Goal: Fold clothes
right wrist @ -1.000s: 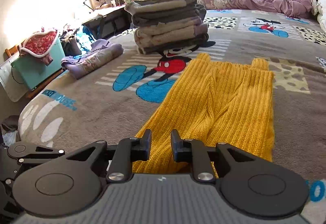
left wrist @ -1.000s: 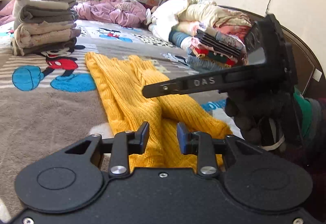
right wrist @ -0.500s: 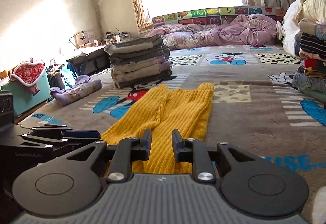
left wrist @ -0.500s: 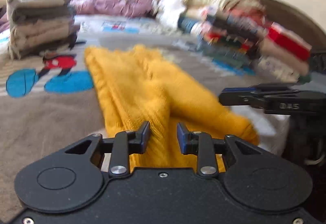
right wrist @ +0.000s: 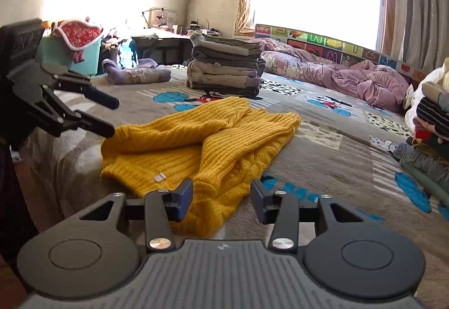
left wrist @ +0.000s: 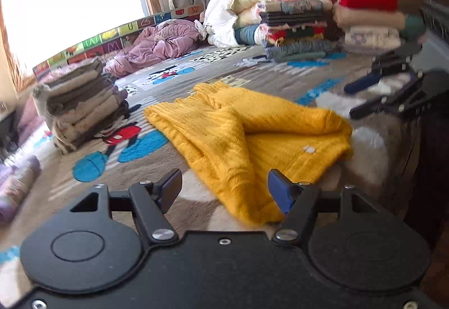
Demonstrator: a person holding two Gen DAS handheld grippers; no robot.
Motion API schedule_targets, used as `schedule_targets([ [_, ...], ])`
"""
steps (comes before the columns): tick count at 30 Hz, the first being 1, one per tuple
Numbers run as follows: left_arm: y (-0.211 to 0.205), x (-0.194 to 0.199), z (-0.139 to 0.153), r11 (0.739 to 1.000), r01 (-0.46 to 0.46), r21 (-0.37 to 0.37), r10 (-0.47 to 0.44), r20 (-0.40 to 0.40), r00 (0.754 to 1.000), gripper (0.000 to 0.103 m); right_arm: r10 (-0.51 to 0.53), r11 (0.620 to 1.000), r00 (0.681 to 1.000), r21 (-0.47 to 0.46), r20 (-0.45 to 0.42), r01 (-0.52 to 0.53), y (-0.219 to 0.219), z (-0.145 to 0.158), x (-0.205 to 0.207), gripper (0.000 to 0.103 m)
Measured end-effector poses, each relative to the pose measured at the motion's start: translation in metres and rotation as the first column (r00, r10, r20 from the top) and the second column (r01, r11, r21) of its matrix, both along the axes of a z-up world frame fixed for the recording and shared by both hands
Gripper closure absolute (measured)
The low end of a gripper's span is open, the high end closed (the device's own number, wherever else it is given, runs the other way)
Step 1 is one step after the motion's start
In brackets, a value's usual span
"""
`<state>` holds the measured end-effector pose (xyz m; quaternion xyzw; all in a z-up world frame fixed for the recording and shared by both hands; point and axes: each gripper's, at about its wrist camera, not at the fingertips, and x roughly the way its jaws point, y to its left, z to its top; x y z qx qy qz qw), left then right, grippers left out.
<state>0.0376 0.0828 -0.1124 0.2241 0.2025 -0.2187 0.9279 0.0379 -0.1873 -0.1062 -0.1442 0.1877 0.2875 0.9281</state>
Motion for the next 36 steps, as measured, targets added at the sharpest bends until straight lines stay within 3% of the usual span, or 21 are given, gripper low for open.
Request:
schedule_targets([
  [2,-0.006,-0.006,-0.014,0.987,0.022,0.159,-0.028,0.031,0.999,0.036,0.021,0.996,1.000,-0.090,0.023,-0.019,0.004,-0.005,-0.008,0.056],
  [4,-0.014,-0.009,-0.031,0.952,0.049,0.301,-0.065,0.045,0.997,0.036,0.040,0.983,0.998,-0.182,0.044,-0.032,0.012,-0.013,-0.012,0.052],
  [6,-0.021,-0.007,-0.045,0.919,0.071,0.388,-0.102,0.058,0.993,0.036,0.058,0.957,0.997,-0.286,0.055,-0.040,0.023,-0.028,-0.013,0.050],
  [11,-0.034,0.007,-0.058,0.905,0.059,0.422,-0.137,0.158,0.978,0.036,0.114,0.924,0.980,-0.380,0.162,-0.044,0.045,-0.045,-0.013,0.049],
  [14,-0.042,0.006,-0.064,0.875,0.047,0.482,-0.181,0.236,0.955,0.036,0.128,0.908,0.966,-0.419,0.227,-0.022,0.055,-0.051,-0.010,0.048],
  [17,-0.043,0.006,-0.066,0.865,0.039,0.500,-0.206,0.283,0.937,0.036,0.144,0.890,0.946,-0.455,0.290,0.004,0.063,-0.054,-0.010,0.046],
  [22,-0.036,0.005,-0.073,0.848,0.061,0.526,-0.237,0.273,0.932,0.037,0.173,0.879,0.937,-0.477,0.304,-0.007,0.063,-0.063,-0.013,0.046],
  [25,-0.031,0.000,-0.071,0.823,0.035,0.567,-0.236,0.285,0.929,0.037,0.178,0.867,0.936,-0.498,0.304,-0.003,0.064,-0.061,-0.018,0.046],
  [29,-0.035,0.005,-0.074,0.845,0.011,0.534,-0.222,0.333,0.917,0.036,0.195,0.836,0.916,-0.548,0.350,0.031,0.063,-0.060,-0.015,0.043],
  [33,-0.043,-0.001,-0.079,0.835,0.018,0.550,-0.258,0.362,0.896,0.037,0.205,0.854,0.905,-0.520,0.372,0.020,0.055,-0.047,-0.009,0.044],
  [36,-0.046,0.001,-0.083,0.834,0.019,0.552,-0.266,0.370,0.890,0.037,0.293,0.796,0.891,-0.605,0.347,-0.026,0.054,-0.064,-0.010,0.046],
])
